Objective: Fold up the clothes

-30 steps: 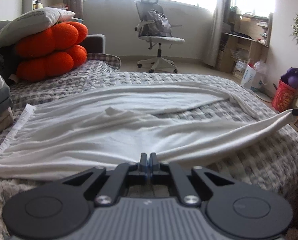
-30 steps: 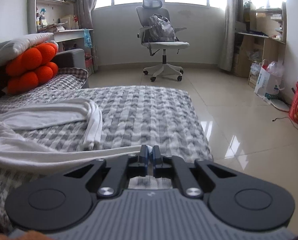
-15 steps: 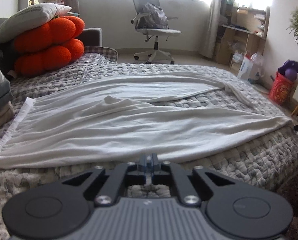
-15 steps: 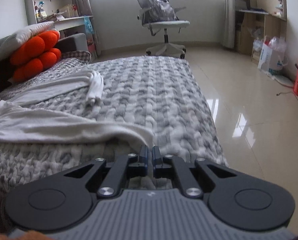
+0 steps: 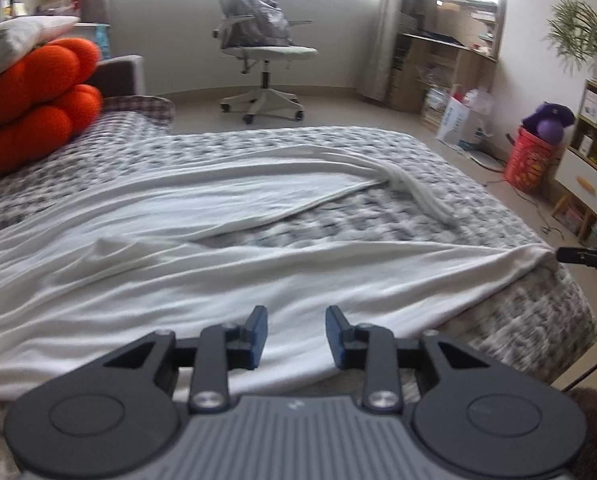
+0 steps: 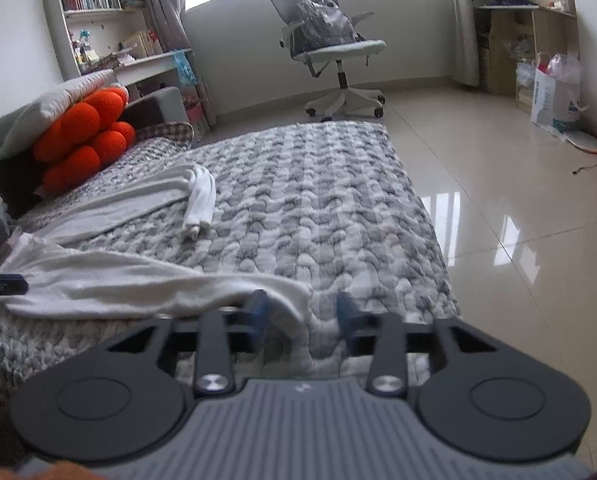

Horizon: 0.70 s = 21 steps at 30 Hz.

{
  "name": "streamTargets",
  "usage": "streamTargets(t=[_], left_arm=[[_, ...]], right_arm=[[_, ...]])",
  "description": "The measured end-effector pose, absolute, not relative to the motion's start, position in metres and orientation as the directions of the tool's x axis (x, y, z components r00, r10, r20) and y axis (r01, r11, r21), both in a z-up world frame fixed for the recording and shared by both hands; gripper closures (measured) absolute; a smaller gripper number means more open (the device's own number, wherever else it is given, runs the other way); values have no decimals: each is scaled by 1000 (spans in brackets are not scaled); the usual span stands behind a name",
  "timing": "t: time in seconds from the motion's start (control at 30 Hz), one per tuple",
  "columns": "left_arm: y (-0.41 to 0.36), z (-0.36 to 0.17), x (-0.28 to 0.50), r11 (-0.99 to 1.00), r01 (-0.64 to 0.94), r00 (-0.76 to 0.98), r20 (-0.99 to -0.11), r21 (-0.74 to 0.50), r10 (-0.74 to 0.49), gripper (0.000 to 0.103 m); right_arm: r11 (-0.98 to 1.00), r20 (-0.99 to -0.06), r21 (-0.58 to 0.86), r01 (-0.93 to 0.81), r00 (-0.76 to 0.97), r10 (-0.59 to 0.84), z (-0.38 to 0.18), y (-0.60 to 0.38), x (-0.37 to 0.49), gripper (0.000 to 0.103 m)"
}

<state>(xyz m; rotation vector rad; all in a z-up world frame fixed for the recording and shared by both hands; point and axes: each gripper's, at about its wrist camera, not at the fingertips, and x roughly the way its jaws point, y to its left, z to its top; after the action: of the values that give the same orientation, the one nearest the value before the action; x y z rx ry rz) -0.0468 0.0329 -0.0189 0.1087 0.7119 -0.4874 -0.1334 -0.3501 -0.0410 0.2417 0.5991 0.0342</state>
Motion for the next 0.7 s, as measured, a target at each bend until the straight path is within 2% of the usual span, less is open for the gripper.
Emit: streamTargets(t=[0.3, 0.47, 0.6, 0.7], left_arm=[[-21, -31, -27, 856, 511, 597, -684, -79, -419, 69], [-39, -40, -25, 846, 526, 574, -700, -82, -425, 69], [-43, -42, -23, 844, 530, 567, -706, -82, -424, 67], [-44, -43, -22, 843, 533, 562, -711, -79, -422, 66]], right_arm=[[971, -529, 237, -20, 836, 146, -42, -355, -124, 62], [973, -541, 224, -60, 822, 175, -45, -353, -122, 75], [980, -552, 184, -78, 817, 169, -46, -349, -123, 92], [982, -537, 172, -78, 828, 160, -44, -347, -126, 98]])
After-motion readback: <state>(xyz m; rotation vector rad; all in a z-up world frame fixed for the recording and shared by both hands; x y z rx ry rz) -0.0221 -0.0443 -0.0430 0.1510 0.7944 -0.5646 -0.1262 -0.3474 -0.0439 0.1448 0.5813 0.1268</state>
